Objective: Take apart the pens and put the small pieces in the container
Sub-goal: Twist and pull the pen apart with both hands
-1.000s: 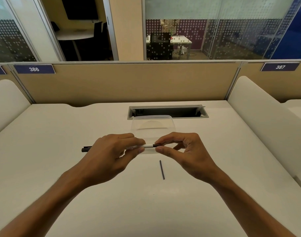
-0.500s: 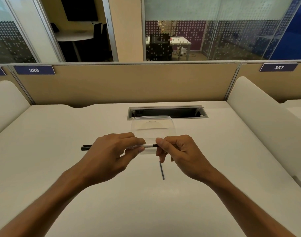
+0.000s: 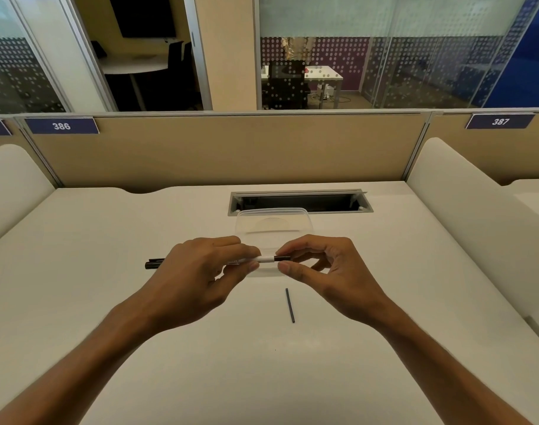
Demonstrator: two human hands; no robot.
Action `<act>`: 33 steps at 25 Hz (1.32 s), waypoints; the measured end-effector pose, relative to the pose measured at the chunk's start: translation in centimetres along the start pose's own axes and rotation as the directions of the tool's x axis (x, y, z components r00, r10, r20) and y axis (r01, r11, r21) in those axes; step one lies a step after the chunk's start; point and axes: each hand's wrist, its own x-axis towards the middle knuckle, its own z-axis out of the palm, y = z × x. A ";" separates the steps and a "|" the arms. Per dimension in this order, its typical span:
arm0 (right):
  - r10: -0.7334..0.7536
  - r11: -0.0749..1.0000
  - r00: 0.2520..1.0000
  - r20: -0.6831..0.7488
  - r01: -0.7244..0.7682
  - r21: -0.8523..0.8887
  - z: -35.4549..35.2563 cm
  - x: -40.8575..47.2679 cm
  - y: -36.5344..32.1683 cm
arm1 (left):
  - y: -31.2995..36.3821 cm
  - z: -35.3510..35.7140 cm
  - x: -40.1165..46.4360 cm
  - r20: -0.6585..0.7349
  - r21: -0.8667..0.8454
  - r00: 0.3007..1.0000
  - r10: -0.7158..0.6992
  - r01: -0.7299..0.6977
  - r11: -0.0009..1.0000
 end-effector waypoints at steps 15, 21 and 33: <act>0.019 0.999 0.999 0.027 -0.020 0.028 -0.1 0.1 0.1 | -0.4 0.2 -0.1 -0.001 0.006 1.000 0.009 -0.009 1.000; 0.044 0.998 0.999 -0.033 -0.042 0.041 0.1 0.0 0.6 | -0.3 0.3 0.0 0.004 0.054 1.000 0.012 -0.012 0.998; 0.050 0.994 0.999 0.023 -0.052 0.095 0.3 -0.1 1.0 | -0.6 0.6 -0.1 0.009 0.051 1.000 0.027 -0.027 0.998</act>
